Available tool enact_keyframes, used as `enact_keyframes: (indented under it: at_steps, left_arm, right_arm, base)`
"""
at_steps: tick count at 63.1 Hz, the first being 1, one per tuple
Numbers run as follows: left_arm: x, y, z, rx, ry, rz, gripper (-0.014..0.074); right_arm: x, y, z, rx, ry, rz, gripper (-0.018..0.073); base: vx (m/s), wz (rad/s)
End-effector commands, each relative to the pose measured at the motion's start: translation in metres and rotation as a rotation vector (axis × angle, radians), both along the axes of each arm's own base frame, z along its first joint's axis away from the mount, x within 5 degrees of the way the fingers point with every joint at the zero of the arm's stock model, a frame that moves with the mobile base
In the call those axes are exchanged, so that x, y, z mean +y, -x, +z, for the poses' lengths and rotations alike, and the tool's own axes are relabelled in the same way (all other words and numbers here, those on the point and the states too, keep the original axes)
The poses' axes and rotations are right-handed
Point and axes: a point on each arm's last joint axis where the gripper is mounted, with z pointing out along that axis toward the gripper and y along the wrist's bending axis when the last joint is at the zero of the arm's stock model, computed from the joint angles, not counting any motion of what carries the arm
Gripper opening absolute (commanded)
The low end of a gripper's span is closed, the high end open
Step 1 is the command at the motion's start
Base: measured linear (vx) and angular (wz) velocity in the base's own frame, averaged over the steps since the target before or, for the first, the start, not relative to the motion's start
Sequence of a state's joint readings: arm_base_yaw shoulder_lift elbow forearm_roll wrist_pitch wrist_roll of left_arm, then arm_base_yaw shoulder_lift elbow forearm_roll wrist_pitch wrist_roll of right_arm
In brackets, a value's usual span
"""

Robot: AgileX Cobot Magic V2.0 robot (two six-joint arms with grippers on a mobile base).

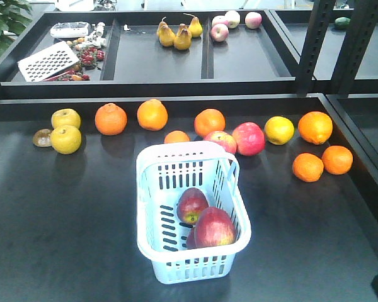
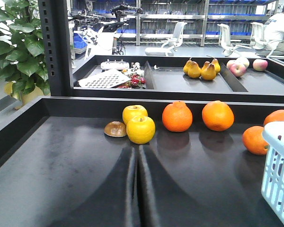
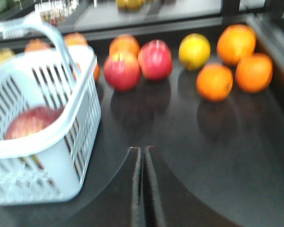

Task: Pick three apples into basket with both arms

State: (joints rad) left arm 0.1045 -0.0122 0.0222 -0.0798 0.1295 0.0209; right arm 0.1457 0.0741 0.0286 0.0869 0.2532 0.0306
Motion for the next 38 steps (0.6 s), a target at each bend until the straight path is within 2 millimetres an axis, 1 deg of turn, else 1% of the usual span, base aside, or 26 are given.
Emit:
enact_keyframes:
  at_steps: [1,7,17,25,31,38]
  left_arm:
    - [0.000,0.001,0.004,-0.073,0.008,0.007,-0.0006]
    - [0.000,0.001,0.004,-0.073,0.008,0.007,-0.0006]
    - [0.000,0.001,0.004,-0.073,0.008,0.007,-0.0006]
    - [0.000,0.001,0.004,-0.073,0.008,0.007,-0.0006]
    - [0.000,0.001,0.004,-0.073,0.008,0.007,-0.0006]
    - [0.000,0.001,0.004,-0.073,0.008,0.007,-0.0006]
  right_arm:
    - [-0.003,0.002,0.006,-0.132,0.024,-0.022,-0.0004]
    - [-0.004,0.003,0.009,-0.192,0.065,-0.021,-0.0004]
    - [-0.004,0.003,0.013,-0.233,0.065,-0.022,-0.0004]
    - [-0.006,0.003,0.018,-0.278,0.069,-0.069,-0.0004]
    - [-0.008,0.003,0.024,-0.346,0.067,-0.107,-0.0004]
    - [-0.008,0.003,0.026,-0.372,0.067,-0.116,-0.0004]
  base:
    - [0.00,0.00]
    - [0.00,0.00]
    - [0.00,0.00]
    - [0.00,0.00]
    - [0.00,0.00]
    - [0.00,0.00]
